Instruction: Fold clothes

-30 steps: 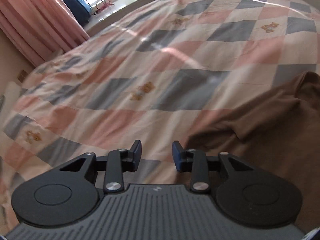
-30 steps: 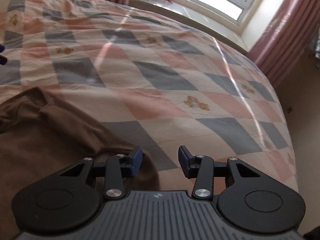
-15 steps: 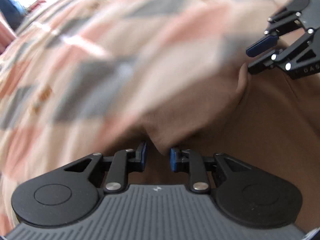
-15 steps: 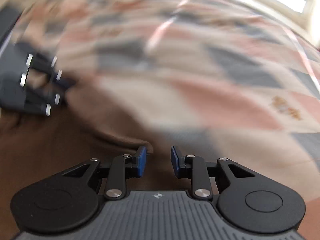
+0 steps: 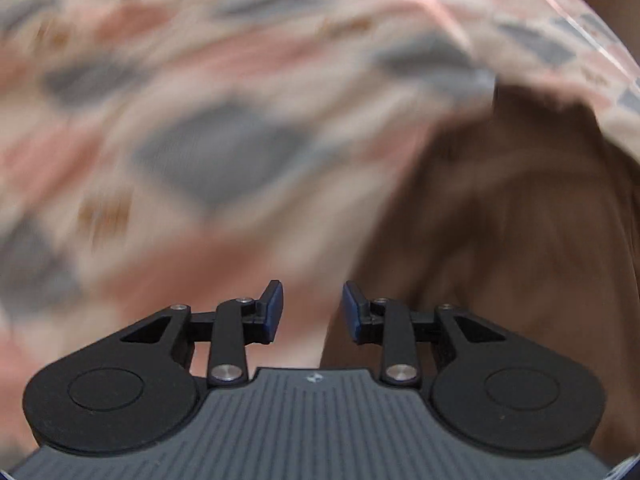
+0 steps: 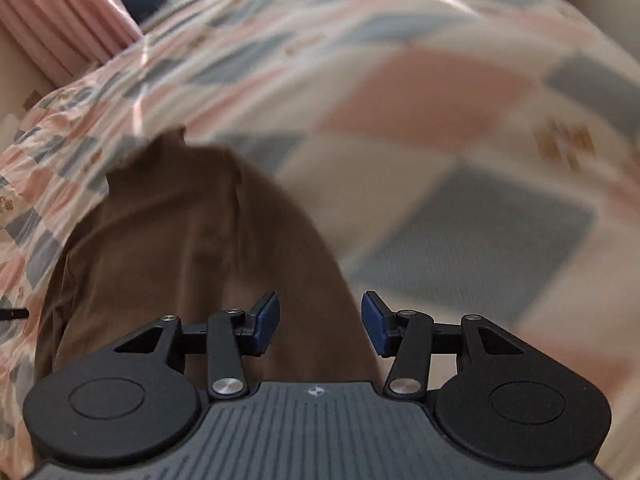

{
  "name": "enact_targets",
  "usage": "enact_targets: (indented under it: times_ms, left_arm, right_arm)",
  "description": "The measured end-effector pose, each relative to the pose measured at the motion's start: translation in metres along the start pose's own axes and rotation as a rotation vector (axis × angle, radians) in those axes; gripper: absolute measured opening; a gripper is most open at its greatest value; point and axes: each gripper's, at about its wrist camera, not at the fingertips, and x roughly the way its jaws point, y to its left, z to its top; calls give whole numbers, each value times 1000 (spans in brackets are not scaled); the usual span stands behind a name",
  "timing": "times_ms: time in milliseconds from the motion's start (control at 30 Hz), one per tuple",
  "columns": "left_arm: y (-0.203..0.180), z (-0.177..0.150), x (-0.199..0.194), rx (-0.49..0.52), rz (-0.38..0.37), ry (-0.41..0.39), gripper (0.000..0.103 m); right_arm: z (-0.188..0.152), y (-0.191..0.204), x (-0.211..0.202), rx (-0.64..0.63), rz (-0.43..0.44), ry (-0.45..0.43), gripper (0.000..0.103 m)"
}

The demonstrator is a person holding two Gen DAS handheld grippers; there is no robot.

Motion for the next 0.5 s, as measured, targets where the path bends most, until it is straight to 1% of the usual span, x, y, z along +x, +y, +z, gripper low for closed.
enact_targets:
  times_ms: [33, 67, 100, 133, 167, 200, 233, 267, 300, 333, 367, 400, 433, 467, 500]
  left_arm:
    - [11, -31, -7, -39, -10, 49, 37]
    - [19, -60, -14, -80, -27, 89, 40]
    - [25, -87, -21, -112, -42, 124, 41]
    - [28, -111, -26, -131, -52, 151, 43]
    - [29, -132, -31, -140, -59, 170, 49]
    - [30, -149, -32, -159, -67, 190, 53]
    - [30, -163, -31, -186, -92, 208, 61]
    - [30, -173, -26, -200, -120, 219, 63]
    - [27, -179, -20, -198, -122, 226, 63]
    - [24, -183, -13, -193, -123, 232, 58]
    - [20, -183, -8, -173, -122, 232, 30]
    - [17, -179, -5, -147, -127, 230, 12]
    - [14, -172, -7, -109, -118, 227, 3]
    - [11, -163, -17, -42, -87, 185, 3]
    - [10, -154, -28, 24, -56, 140, 3]
  right_arm:
    - [-26, -8, -9, 37, -7, 38, 55]
    - [-51, -14, -17, 72, -12, 74, 61]
    - [-75, -19, -26, 107, -16, 109, 63]
    - [-97, -23, -32, 132, -18, 138, 67]
    - [-114, -24, -34, 138, -16, 158, 74]
    - [-129, -24, -34, 137, -16, 179, 79]
    - [-142, -23, -32, 128, -19, 197, 87]
    - [-151, -21, -28, 108, -26, 212, 88]
    - [-159, -19, -22, 86, -42, 226, 88]
    - [-164, -16, -15, 63, -69, 240, 84]
    - [-166, -14, -10, 36, -92, 253, 70]
    - [-164, -12, -8, 3, -114, 263, 55]
    - [-160, -11, -10, -24, -125, 273, 20]
    - [-152, -12, -17, -40, -119, 277, 3]
    - [-142, -13, -29, -71, -125, 263, 3]
